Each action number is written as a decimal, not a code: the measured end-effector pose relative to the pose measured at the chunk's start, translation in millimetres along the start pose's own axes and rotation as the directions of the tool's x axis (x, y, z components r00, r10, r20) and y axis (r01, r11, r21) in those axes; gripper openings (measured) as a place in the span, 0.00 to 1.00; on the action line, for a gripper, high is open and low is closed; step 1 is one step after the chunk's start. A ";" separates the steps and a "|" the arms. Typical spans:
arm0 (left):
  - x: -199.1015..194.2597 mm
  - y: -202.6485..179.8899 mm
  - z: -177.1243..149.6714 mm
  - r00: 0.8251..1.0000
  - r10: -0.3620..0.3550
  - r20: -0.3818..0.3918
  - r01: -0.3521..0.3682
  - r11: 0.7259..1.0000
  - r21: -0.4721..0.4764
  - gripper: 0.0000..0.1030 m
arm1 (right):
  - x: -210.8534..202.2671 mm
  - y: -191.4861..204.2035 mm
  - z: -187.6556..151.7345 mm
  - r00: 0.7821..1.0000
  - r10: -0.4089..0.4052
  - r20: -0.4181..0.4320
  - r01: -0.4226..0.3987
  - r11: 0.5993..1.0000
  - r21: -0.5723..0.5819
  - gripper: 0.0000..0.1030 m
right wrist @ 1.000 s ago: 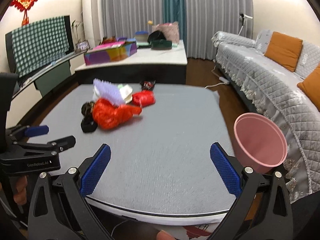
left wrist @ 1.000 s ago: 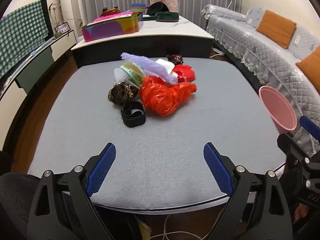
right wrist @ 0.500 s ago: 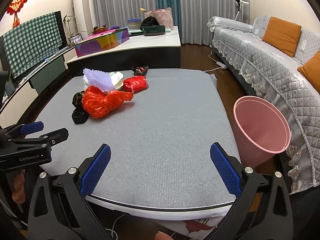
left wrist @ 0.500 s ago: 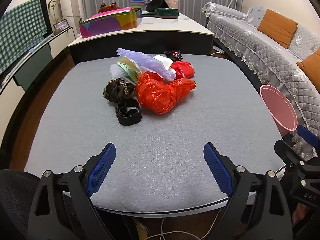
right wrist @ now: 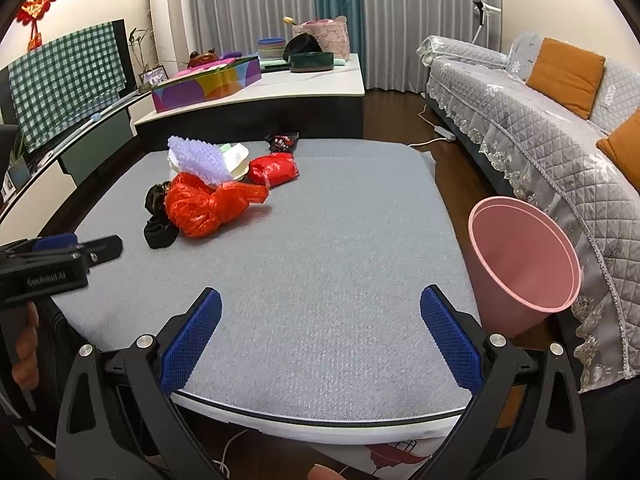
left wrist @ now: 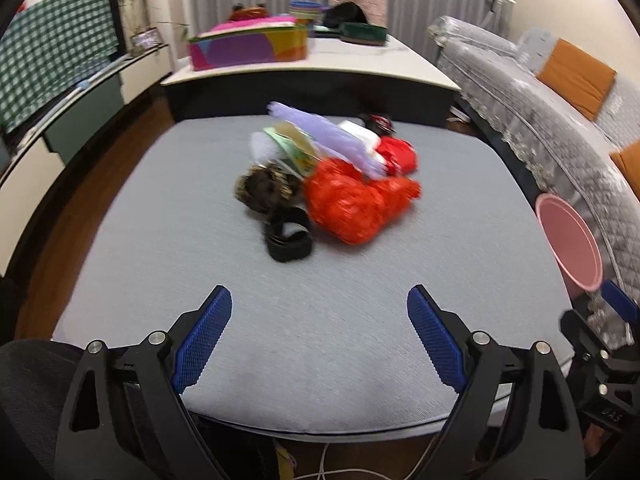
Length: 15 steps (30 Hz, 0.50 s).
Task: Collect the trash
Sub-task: 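Move both grippers back over the trash pile on the table, then grasp the red plastic bag with the right gripper while the left gripper grasps the black hair tie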
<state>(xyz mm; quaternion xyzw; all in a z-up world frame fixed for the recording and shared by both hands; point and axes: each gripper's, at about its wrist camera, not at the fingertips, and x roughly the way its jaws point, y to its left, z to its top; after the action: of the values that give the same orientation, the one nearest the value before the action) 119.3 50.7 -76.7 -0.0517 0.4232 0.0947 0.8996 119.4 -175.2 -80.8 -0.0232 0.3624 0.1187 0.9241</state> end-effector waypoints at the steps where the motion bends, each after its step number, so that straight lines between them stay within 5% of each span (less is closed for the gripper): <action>1: -0.9 5.0 2.9 1.000 0.011 0.002 -0.011 1.000 -0.012 0.84 | 0.0 -1.2 2.2 1.000 0.000 -0.002 0.000 1.000 0.007 0.95; 8: -6.8 37.6 22.5 0.999 0.054 0.001 -0.053 0.996 -0.078 0.84 | 10.9 -3.9 26.8 0.999 0.036 -0.039 -0.034 0.998 0.052 0.95; 15: -8.6 78.7 44.2 0.989 0.148 0.029 -0.143 0.982 -0.123 0.84 | 50.3 34.9 59.0 0.993 0.093 -0.076 -0.096 0.995 -0.026 0.95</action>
<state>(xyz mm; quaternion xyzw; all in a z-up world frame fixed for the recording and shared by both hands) 130.3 134.2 -42.9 -0.0732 0.4020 0.1867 0.8934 186.0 -123.5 -69.9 -0.0241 0.3958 0.1667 0.9028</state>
